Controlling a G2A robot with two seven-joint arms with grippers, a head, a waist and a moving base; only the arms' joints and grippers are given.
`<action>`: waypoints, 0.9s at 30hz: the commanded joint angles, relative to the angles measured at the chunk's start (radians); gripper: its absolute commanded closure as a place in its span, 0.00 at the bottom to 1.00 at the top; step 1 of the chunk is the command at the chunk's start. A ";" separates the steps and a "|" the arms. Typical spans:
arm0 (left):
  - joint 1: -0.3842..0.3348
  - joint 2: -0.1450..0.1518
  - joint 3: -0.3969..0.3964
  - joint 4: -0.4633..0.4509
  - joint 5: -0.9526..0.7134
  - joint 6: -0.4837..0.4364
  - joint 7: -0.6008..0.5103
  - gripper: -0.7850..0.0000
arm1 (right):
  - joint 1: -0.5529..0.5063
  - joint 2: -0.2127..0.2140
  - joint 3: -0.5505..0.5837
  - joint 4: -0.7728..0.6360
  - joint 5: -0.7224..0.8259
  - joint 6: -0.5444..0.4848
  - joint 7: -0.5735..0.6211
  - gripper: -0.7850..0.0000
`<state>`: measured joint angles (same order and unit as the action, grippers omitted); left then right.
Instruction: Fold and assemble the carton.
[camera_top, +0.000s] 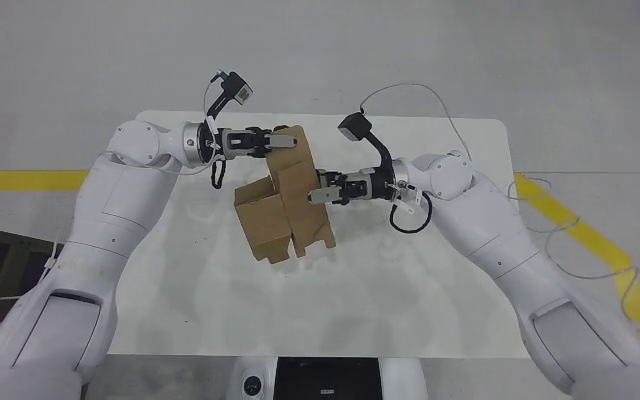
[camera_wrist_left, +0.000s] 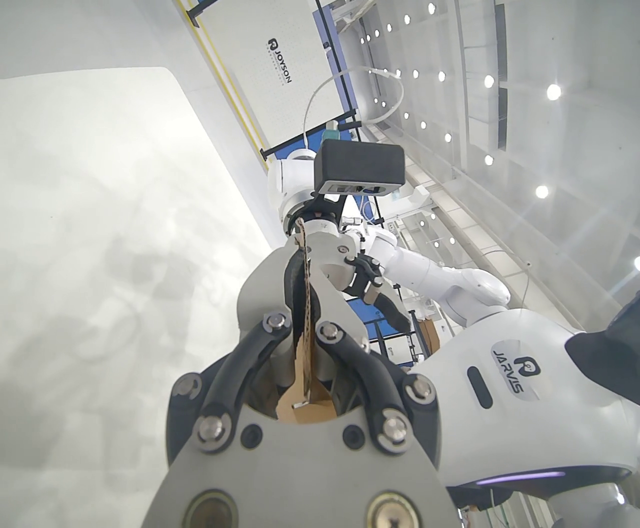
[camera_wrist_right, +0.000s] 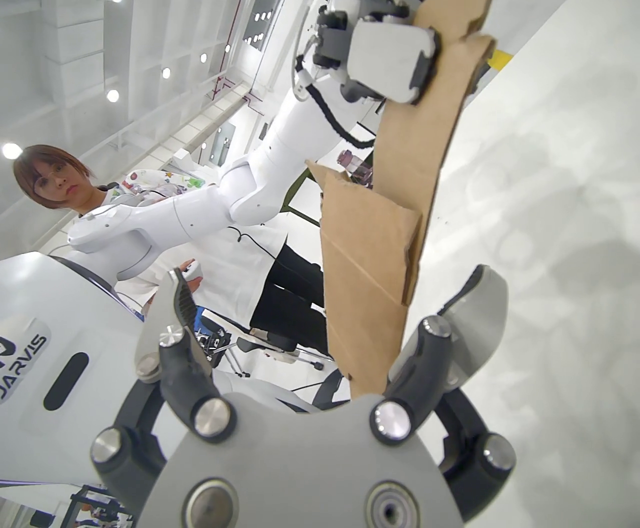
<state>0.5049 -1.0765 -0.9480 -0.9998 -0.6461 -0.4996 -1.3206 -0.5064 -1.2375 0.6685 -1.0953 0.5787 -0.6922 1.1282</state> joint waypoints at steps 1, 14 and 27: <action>-0.002 -0.004 0.010 0.002 -0.017 0.002 -0.002 1.00 | 0.010 0.001 -0.018 0.008 0.001 -0.013 -0.013 0.05; -0.011 -0.008 0.034 -0.010 -0.027 0.002 -0.002 1.00 | 0.068 0.022 -0.116 0.049 0.034 -0.053 -0.053 0.45; -0.017 -0.011 0.054 -0.021 -0.034 0.006 -0.006 1.00 | 0.109 0.033 -0.210 0.041 0.095 -0.068 -0.068 0.93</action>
<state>0.4876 -1.0873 -0.8948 -1.0201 -0.6786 -0.4947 -1.3257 -0.4001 -1.2063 0.4636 -1.0536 0.6685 -0.7588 1.0618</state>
